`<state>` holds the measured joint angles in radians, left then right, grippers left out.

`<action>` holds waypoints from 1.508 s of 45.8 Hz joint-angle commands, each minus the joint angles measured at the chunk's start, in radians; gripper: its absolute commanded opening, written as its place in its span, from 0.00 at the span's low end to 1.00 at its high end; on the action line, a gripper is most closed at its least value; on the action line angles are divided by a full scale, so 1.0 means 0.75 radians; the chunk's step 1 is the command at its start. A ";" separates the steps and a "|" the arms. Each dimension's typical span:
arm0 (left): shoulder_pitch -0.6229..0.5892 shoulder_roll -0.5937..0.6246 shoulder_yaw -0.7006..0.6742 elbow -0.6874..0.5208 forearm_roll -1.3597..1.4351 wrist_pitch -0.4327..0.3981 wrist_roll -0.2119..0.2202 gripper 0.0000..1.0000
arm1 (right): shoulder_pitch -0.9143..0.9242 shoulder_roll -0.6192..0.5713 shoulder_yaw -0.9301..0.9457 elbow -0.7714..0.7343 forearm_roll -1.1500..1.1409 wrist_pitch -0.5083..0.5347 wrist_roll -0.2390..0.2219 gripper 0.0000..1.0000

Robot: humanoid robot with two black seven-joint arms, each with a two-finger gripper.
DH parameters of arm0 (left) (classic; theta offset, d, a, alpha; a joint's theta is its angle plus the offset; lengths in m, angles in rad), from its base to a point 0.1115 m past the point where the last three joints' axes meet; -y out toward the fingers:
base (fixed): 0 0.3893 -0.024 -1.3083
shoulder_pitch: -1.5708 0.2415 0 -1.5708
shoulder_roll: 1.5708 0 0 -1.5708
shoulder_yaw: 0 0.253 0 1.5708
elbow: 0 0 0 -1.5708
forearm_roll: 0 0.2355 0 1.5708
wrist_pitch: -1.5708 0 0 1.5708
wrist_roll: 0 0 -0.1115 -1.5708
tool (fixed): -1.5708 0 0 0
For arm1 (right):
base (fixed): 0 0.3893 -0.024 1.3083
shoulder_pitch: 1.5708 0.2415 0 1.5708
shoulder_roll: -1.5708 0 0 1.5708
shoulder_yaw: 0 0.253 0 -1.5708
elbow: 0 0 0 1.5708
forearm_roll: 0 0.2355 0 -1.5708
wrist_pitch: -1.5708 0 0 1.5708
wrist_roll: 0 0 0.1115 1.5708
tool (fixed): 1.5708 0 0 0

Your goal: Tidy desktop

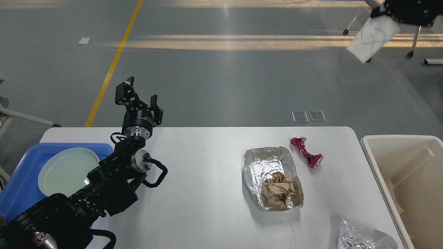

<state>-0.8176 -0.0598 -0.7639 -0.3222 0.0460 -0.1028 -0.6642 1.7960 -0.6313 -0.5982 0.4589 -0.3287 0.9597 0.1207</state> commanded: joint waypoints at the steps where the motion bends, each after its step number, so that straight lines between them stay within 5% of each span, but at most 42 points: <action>1: 0.000 0.000 0.000 0.000 0.000 0.000 0.000 0.99 | -0.218 0.030 -0.029 -0.064 -0.020 0.000 -0.001 0.01; 10: 0.000 0.000 0.000 0.000 0.000 0.000 0.000 0.99 | -0.431 0.046 -0.223 -0.068 -0.042 0.000 -0.001 0.01; 21: 0.000 0.000 0.000 0.000 0.000 0.000 0.000 0.99 | -0.713 0.152 -0.519 -0.162 -0.038 -0.510 -0.003 0.02; 30: 0.000 0.000 0.000 0.000 0.000 0.000 0.000 0.99 | -0.869 0.181 -0.585 -0.238 -0.038 -0.703 -0.003 0.10; 35: 0.000 0.000 0.000 0.000 0.000 0.000 0.000 0.99 | -0.887 0.181 -0.579 -0.238 -0.034 -0.754 -0.003 0.28; 42: 0.000 0.000 0.000 0.000 0.000 0.000 0.000 0.99 | -0.906 0.179 -0.562 -0.229 -0.018 -0.858 -0.001 1.00; 61: 0.000 0.000 0.000 0.000 0.000 0.000 0.000 0.99 | -0.879 0.197 -0.471 -0.205 -0.014 -0.850 0.001 1.00; 69: 0.000 0.000 0.000 0.000 0.000 0.000 0.000 0.99 | -0.732 0.163 -0.331 0.032 -0.014 -0.834 0.001 1.00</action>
<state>-0.8176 -0.0598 -0.7639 -0.3221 0.0460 -0.1028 -0.6642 1.1696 -0.4867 -0.8952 0.3544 -0.3390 0.3255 0.1212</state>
